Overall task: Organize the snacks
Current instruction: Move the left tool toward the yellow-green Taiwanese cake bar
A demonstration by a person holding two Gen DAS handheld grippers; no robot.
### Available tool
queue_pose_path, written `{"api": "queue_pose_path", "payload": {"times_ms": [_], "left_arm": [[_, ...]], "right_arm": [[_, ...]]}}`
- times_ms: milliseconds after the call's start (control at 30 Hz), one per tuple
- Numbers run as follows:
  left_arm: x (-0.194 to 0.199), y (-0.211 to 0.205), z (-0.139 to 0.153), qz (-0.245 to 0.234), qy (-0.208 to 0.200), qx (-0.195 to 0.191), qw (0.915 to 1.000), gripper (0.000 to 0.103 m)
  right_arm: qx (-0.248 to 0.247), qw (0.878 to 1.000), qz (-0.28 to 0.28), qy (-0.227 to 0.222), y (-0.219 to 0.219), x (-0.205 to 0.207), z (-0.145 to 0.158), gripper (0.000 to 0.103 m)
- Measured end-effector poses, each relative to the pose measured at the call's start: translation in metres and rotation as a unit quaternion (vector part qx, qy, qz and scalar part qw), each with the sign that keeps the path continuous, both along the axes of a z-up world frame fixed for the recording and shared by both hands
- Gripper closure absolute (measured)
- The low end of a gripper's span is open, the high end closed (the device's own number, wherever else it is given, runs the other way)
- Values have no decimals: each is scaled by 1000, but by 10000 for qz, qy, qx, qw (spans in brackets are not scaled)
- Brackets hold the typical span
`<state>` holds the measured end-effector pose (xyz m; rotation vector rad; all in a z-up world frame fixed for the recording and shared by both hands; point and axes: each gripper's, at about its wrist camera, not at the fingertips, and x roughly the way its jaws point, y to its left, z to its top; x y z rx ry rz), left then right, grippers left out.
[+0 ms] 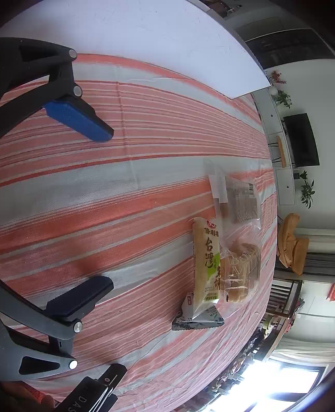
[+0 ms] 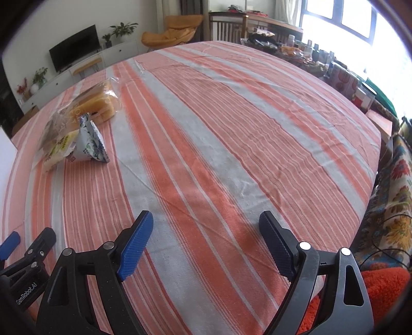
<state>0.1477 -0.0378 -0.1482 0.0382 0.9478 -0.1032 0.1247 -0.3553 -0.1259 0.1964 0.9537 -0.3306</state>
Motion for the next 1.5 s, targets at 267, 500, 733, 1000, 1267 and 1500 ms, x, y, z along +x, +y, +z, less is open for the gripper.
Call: {"api": "queue_pose_path", "payload": {"times_ms": [267, 500, 733, 1000, 1267, 1500], "left_arm": [[0, 0, 2, -30, 13, -15, 10000, 0], [31, 6, 40, 125, 347, -1296, 9909, 1], [117, -42, 49, 326, 637, -528, 9960, 1], [55, 7, 25, 318, 727, 135, 9968, 7], [38, 42, 38, 548, 825, -968, 9904, 7], [94, -20, 24, 670, 893, -645, 9917, 7]], "right_arm": [[-1, 10000, 4, 2, 1, 0, 0, 15], [4, 10000, 30, -7, 4, 0, 0, 14], [28, 10000, 87, 5, 5, 1, 0, 13], [230, 9996, 80, -113, -2, -1, 3, 13], [-2, 9999, 158, -40, 9, 2, 1, 13], [226, 9995, 185, -133, 3, -3, 2, 13]]}}
